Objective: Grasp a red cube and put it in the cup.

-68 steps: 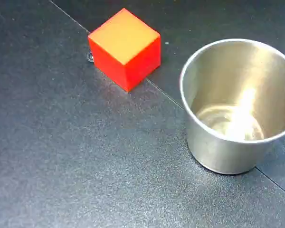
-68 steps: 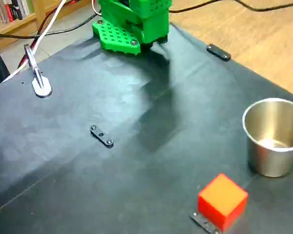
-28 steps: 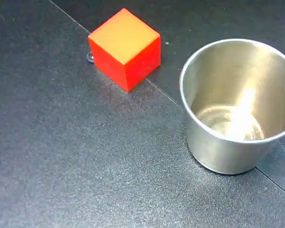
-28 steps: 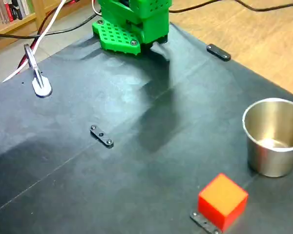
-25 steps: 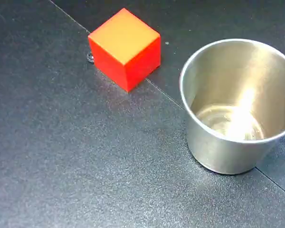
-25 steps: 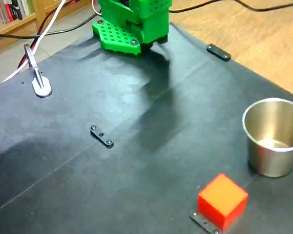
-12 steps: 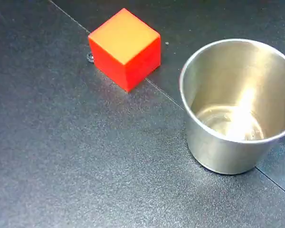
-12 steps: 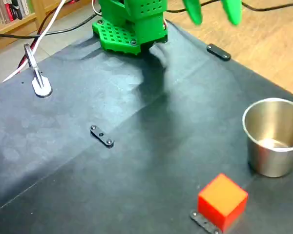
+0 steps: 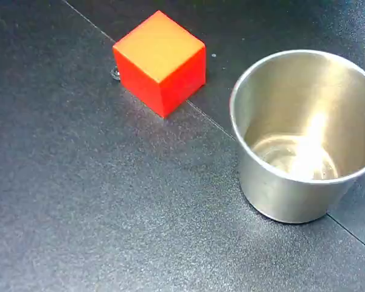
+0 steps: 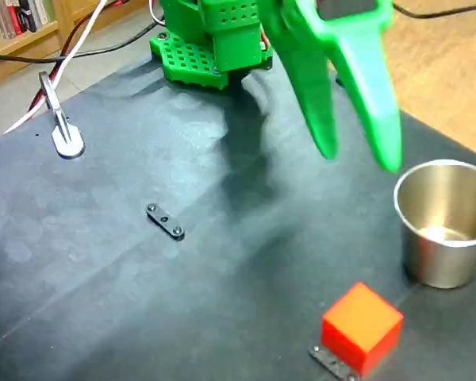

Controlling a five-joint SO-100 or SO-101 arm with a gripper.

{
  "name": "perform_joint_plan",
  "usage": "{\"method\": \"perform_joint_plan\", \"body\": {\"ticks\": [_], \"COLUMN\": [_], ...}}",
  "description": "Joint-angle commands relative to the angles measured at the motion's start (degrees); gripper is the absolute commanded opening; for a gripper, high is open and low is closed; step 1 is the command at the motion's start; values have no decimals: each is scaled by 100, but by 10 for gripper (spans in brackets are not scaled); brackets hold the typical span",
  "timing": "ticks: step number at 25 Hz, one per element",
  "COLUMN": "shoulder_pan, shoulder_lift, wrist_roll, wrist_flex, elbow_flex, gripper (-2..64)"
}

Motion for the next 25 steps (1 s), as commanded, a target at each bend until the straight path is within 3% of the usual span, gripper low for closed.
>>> {"method": "perform_joint_plan", "body": {"ticks": [1,4,10,14,25], "shoulder_pan": [44,-9,-35,-35,-44], "shoulder_lift": [-299,-598,-1063,-1345,-2733], "wrist_roll": [-44,-44,-44,-44,-70], "wrist_flex": [-18,26,976,1248,2118], "elbow_flex": [-422,-457,-501,-571,-2479], "gripper": [316,316,316,316,316]}}
